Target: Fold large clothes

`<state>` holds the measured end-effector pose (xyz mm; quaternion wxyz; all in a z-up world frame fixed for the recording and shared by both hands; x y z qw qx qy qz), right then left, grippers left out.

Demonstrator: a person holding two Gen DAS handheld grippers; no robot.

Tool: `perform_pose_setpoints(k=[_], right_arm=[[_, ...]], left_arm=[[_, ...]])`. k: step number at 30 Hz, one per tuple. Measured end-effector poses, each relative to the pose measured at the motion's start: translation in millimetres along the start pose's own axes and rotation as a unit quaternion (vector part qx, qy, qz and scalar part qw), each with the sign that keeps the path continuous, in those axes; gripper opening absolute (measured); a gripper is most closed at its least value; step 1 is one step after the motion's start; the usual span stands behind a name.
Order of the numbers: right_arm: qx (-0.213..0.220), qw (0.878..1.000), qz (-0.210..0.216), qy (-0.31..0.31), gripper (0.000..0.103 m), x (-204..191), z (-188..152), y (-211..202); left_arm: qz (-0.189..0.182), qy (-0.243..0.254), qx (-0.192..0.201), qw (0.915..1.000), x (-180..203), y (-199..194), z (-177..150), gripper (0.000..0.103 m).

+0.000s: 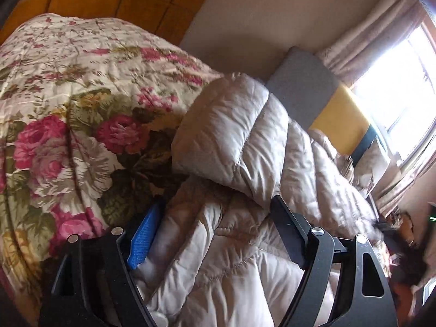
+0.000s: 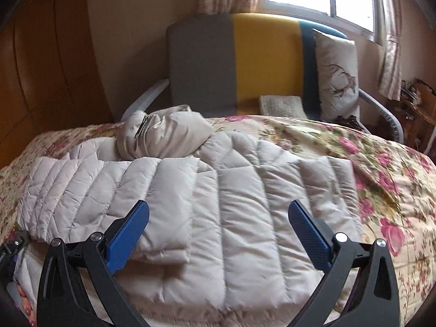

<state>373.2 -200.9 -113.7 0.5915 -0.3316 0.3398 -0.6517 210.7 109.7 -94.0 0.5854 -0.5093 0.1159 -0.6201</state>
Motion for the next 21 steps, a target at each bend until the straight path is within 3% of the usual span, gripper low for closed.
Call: perform_pose_setpoints(k=[2, 9, 15, 21], right_arm=[[-0.027, 0.999, -0.039, -0.020, 0.101, -4.4, 2.6, 24.1], [-0.011, 1.000, 0.008, 0.025, 0.101, 15.1, -9.0, 35.2], [-0.002, 1.000, 0.010, 0.027, 0.101, 15.8, -12.6, 31.6], [-0.007, 1.000, 0.009, 0.025, 0.101, 11.1, -15.5, 31.7]], left_arm=[[0.007, 0.002, -0.012, 0.9999, 1.3, -2.9, 1.2, 0.079], [0.083, 0.036, -0.094, 0.9914, 13.0, 31.8, 35.1, 0.079], [0.111, -0.001, -0.020, 0.9937, 4.7, 32.6, 81.8, 0.079], [0.071, -0.056, -0.036, 0.9953, -33.1, 45.5, 79.5, 0.083]])
Point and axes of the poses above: each gripper's, at about its wrist camera, not at the fingertips, and y roughly the way its jaws point, x to its right, z to its top, the point moved 3 cm from there along y, roughly the way its jaws point, and after that the axes turned 15 degrees about -x, right-handed, at the moved point
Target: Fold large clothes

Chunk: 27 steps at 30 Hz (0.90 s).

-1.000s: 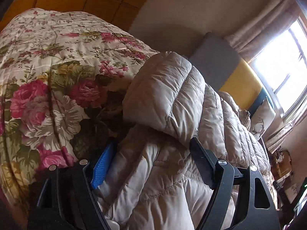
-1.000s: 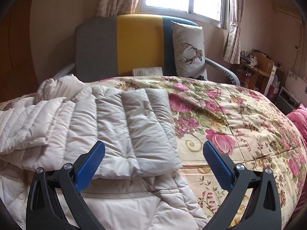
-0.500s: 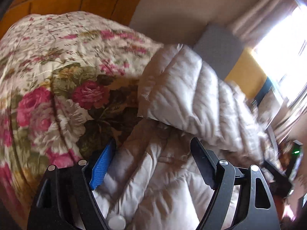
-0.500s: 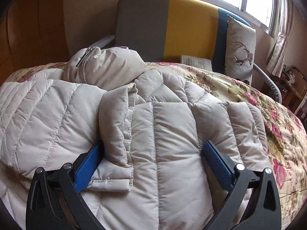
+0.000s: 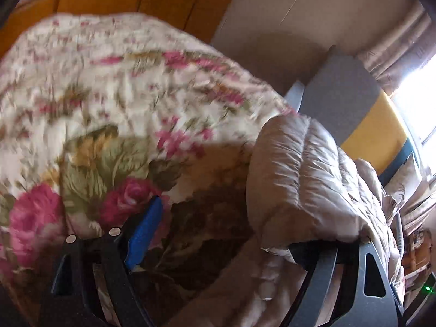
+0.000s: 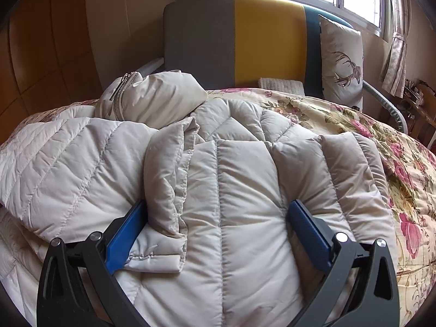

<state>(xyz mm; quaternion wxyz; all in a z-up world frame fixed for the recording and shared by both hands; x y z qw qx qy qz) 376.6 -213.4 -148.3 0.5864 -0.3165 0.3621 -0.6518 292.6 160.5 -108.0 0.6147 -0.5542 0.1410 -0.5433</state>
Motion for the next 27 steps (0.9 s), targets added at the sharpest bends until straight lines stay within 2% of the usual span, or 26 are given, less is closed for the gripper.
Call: perform_pose_setpoints(k=[1, 4, 7, 11, 13, 17, 19, 23, 27], right_arm=[[0.000, 1.000, -0.001, 0.000, 0.101, 0.0, -1.2, 0.6], [0.006, 1.000, -0.008, -0.002, 0.101, -0.5, -2.6, -0.5], [0.003, 1.000, -0.003, 0.000, 0.101, 2.5, 1.7, 2.7], [0.002, 1.000, 0.010, 0.008, 0.101, 8.4, 3.2, 3.2], [0.002, 1.000, 0.015, 0.011, 0.101, 12.2, 3.3, 2.6], [0.006, 0.999, 0.026, 0.019, 0.101, 20.9, 2.8, 0.2], [0.006, 0.999, 0.029, 0.020, 0.101, 23.0, 2.9, -0.5], [0.006, 1.000, 0.025, 0.018, 0.101, 22.8, 2.9, -0.6], [0.005, 1.000, 0.024, 0.019, 0.101, 20.9, 0.6, -1.4]], left_arm=[[-0.010, -0.007, 0.002, 0.9999, -4.9, 0.4, -1.8, 0.083], [-0.008, -0.006, 0.015, 0.9998, -7.0, -3.3, -7.7, 0.083], [-0.016, -0.010, 0.011, 0.9998, -6.8, -4.5, -8.8, 0.083], [0.007, 0.003, 0.003, 1.0000, -3.6, -13.8, -15.8, 0.083], [0.015, 0.006, 0.010, 0.9998, -6.1, -27.5, -28.7, 0.087], [-0.012, -0.026, 0.033, 0.9990, -24.0, -64.4, -59.9, 0.087], [-0.031, -0.029, 0.039, 0.9984, -20.8, -75.7, -65.5, 0.087], [-0.036, 0.034, 0.053, 0.9974, 22.0, -86.8, -55.2, 0.087], [0.000, 0.119, 0.049, 0.9917, 78.2, -63.8, -36.3, 0.090]])
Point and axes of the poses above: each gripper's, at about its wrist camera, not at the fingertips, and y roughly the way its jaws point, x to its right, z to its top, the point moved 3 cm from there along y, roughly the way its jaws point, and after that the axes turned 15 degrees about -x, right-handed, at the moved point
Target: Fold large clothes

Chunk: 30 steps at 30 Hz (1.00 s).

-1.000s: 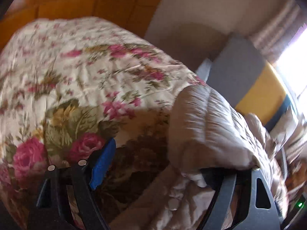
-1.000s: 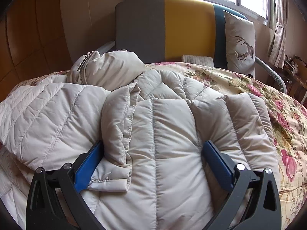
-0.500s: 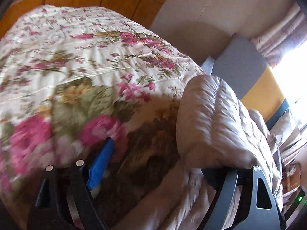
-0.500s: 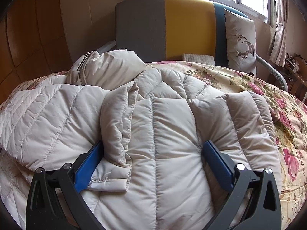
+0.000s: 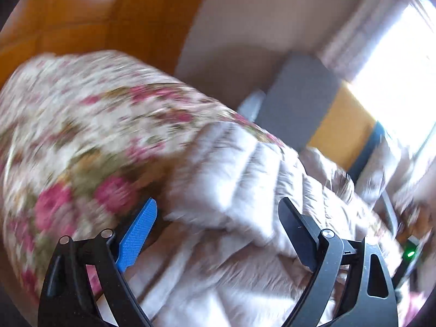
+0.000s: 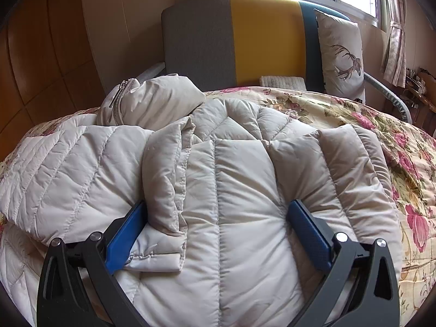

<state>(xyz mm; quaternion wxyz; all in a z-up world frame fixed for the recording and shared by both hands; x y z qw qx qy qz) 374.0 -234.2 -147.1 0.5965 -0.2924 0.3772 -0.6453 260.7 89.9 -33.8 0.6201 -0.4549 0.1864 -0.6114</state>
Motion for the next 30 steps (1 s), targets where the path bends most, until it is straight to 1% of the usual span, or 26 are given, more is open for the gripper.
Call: perform_pose_setpoints(k=[1, 3, 4, 5, 6, 7, 8, 10, 12, 15, 18, 20, 22, 23, 24, 25, 27, 30], right_arm=[[-0.001, 1.000, -0.001, 0.000, 0.101, -0.6, -0.1, 0.4], [-0.001, 1.000, -0.006, -0.002, 0.101, -2.6, -0.5, 0.5], [-0.002, 1.000, -0.008, -0.003, 0.101, -3.2, -0.8, 0.7], [-0.001, 1.000, -0.009, -0.003, 0.101, -3.6, -0.9, 0.5], [0.000, 1.000, -0.010, -0.003, 0.101, -3.7, -0.9, 0.2], [0.000, 1.000, -0.010, -0.003, 0.101, -3.7, -0.8, 0.4], [0.000, 1.000, -0.009, -0.003, 0.101, -3.8, -1.2, 0.2], [0.001, 1.000, -0.007, -0.002, 0.101, -3.2, -1.5, 0.5], [0.000, 1.000, -0.004, 0.000, 0.101, -2.7, -1.0, 1.2], [-0.003, 1.000, -0.004, 0.000, 0.101, -2.5, 0.4, 3.1], [-0.025, 1.000, 0.000, -0.003, 0.101, -3.1, 6.0, 9.4], [-0.038, 0.999, 0.016, 0.003, 0.101, 0.6, 10.1, 10.6], [-0.057, 0.998, 0.034, 0.001, 0.101, 6.0, 15.0, 2.6], [-0.069, 0.997, 0.047, -0.002, 0.101, 9.0, 17.2, -4.0], [-0.069, 0.996, 0.059, 0.006, 0.101, 15.1, 17.8, -14.5], [-0.060, 0.996, 0.069, 0.018, 0.101, 22.1, 16.5, -27.4], [-0.046, 0.995, 0.083, 0.034, 0.101, 35.5, 10.0, -52.8], [-0.033, 0.994, 0.091, 0.046, 0.101, 59.6, -7.7, -88.7]], left_arm=[[0.015, 0.018, -0.002, 0.9997, 8.9, 8.8, 6.3, 0.090], [0.059, 0.053, -0.006, 0.9969, 21.6, 34.5, 15.8, 0.090], [0.077, 0.062, -0.014, 0.9950, 22.3, 46.5, 17.1, 0.090], [0.092, 0.070, -0.031, 0.9928, 19.8, 63.4, 16.0, 0.092], [0.086, 0.066, -0.046, 0.9931, 13.5, 76.1, 12.6, 0.095], [0.072, 0.057, -0.053, 0.9943, 8.0, 83.5, 8.6, 0.096], [0.062, 0.049, -0.049, 0.9957, 3.5, 84.1, 5.3, 0.097], [0.057, 0.047, -0.041, 0.9964, 1.9, 82.0, 4.1, 0.097], [0.057, 0.045, -0.047, 0.9962, 1.0, 83.3, 3.8, 0.099], [0.047, 0.039, -0.050, 0.9968, -0.8, 83.0, 3.1, 0.099], [0.032, 0.033, -0.053, 0.9976, -3.4, 84.6, 4.1, 0.099], [0.025, 0.029, -0.055, 0.9977, -5.4, 86.4, 7.9, 0.099], [0.014, 0.030, -0.056, 0.9979, -5.7, 80.6, 7.4, 0.099], [-0.003, 0.031, -0.054, 0.9981, -5.9, 71.4, 6.3, 0.099], [-0.017, 0.030, -0.050, 0.9982, -7.6, 62.9, 4.7, 0.099], [-0.036, 0.028, -0.039, 0.9982, -11.1, 48.9, 0.3, 0.099], [-0.060, 0.031, -0.020, 0.9976, -16.3, 26.2, -10.8, 0.099], [-0.068, 0.042, -0.010, 0.9968, -28.7, -2.6, -29.2, 0.099]])
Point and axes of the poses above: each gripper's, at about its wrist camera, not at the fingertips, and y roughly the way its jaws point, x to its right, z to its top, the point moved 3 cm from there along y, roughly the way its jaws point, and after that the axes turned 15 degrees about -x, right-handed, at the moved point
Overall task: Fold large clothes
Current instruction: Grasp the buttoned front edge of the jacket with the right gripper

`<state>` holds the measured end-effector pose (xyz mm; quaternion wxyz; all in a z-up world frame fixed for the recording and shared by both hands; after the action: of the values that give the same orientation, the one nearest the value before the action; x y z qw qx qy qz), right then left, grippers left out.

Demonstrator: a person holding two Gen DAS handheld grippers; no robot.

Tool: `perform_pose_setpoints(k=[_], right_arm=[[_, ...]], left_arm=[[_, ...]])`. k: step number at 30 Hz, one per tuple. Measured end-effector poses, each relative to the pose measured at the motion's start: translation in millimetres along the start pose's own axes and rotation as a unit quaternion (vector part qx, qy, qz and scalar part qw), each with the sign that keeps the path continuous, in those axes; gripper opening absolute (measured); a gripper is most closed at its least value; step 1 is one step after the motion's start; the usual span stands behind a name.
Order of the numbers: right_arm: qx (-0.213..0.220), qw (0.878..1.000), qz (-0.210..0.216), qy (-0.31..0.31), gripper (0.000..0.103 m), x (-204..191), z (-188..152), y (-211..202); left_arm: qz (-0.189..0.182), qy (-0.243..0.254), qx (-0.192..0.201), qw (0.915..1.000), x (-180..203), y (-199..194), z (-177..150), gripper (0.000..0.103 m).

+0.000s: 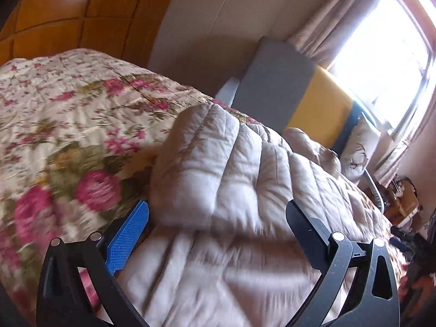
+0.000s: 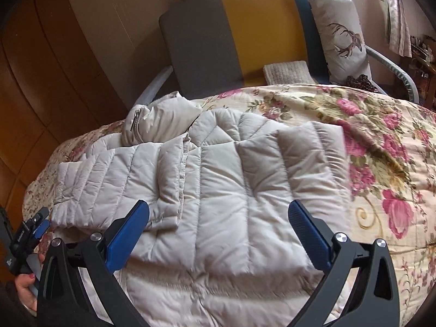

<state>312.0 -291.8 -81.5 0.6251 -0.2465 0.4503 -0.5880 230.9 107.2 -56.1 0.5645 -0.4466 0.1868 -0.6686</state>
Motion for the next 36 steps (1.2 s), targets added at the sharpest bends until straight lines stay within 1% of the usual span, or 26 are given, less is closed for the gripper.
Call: perform_pose_setpoints(k=[3, 7, 8, 9, 10, 11, 14, 15, 17, 19, 20, 22, 24, 26, 27, 29, 32, 34, 36], right_arm=[[-0.003, 1.000, -0.009, 0.026, 0.101, 28.7, -24.7, -30.2], [-0.017, 0.997, -0.007, 0.072, 0.101, 73.1, -65.3, -56.1], [-0.018, 0.996, -0.002, 0.084, 0.101, 82.7, -76.3, -59.5], [-0.018, 0.995, 0.008, 0.094, 0.101, 91.3, -88.6, -63.3], [-0.018, 0.994, 0.021, 0.103, 0.101, 98.0, -100.1, -66.4], [-0.018, 0.993, 0.036, 0.111, 0.100, 103.3, -109.9, -69.1], [-0.022, 0.988, 0.084, 0.131, 0.093, 113.8, -137.8, -74.4], [-0.022, 0.986, 0.096, 0.132, 0.089, 115.1, -145.1, -76.1], [-0.026, 0.985, 0.119, 0.123, 0.088, 111.1, -154.3, -74.0], [-0.035, 0.981, 0.147, 0.122, 0.088, 109.0, -163.6, -71.2], [-0.041, 0.979, 0.161, 0.122, 0.088, 108.2, -168.1, -69.2], [-0.054, 0.978, 0.165, 0.120, 0.088, 104.9, -177.8, -64.2], [-0.065, 0.979, 0.162, 0.109, 0.087, 102.1, -186.8, -58.5], [-0.056, 0.982, 0.154, 0.089, 0.087, 98.2, -193.2, -60.4], [-0.056, 0.983, 0.155, 0.082, 0.087, 96.5, -196.0, -61.1], [-0.060, 0.983, 0.162, 0.068, 0.087, 94.5, -202.2, -63.4], [-0.066, 0.979, 0.186, 0.042, 0.086, 89.6, -215.6, -69.0], [-0.066, 0.978, 0.193, 0.034, 0.080, 88.0, -227.6, -70.4], [-0.070, 0.974, 0.211, 0.036, 0.072, 88.3, -237.9, -71.8]], left_arm=[[-0.009, 0.015, -0.017, 0.9997, -10.7, -19.9, -20.4, 0.099], [-0.019, 0.028, -0.061, 0.9975, -30.4, -39.5, -54.4, 0.099], [-0.017, 0.029, -0.071, 0.9969, -34.0, -41.7, -60.1, 0.099], [-0.014, 0.029, -0.084, 0.9960, -38.7, -44.5, -68.2, 0.099], [-0.017, 0.028, -0.088, 0.9956, -42.1, -47.7, -75.1, 0.099], [-0.028, 0.025, -0.088, 0.9954, -47.4, -52.1, -82.7, 0.099], [-0.037, 0.018, -0.092, 0.9950, -57.7, -58.5, -97.2, 0.099], [-0.045, 0.013, -0.098, 0.9941, -60.9, -59.5, -102.2, 0.099], [-0.060, 0.012, -0.110, 0.9920, -66.3, -60.9, -110.7, 0.099], [-0.068, 0.013, -0.120, 0.9904, -67.2, -61.3, -117.4, 0.099], [-0.078, 0.014, -0.130, 0.9884, -66.4, -60.6, -121.9, 0.099], [-0.090, 0.022, -0.147, 0.9847, -63.5, -59.3, -130.2, 0.099], [-0.090, 0.041, -0.157, 0.9827, -59.2, -59.3, -136.7, 0.099], [-0.088, 0.061, -0.169, 0.9797, -55.6, -59.3, -144.2, 0.099], [-0.093, 0.065, -0.177, 0.9777, -55.3, -59.0, -148.6, 0.099], [-0.106, 0.064, -0.189, 0.9741, -56.4, -57.7, -155.9, 0.099], [-0.125, 0.058, -0.198, 0.9705, -59.2, -57.7, -164.0, 0.095], [-0.145, 0.049, -0.206, 0.9666, -60.1, -57.4, -168.5, 0.094], [-0.163, 0.055, -0.219, 0.9603, -54.9, -57.0, -174.6, 0.094]])
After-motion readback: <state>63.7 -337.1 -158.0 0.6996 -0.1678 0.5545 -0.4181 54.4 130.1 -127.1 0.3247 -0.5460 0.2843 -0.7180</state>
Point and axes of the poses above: each gripper's, at about its wrist camera, not at the fingertips, and y roughly the way its jaws point, x to its right, z to its top, the point moved 3 cm from there along y, roughly the way its jaws point, and after that the axes turned 15 degrees about -x, right-handed, at the moved point
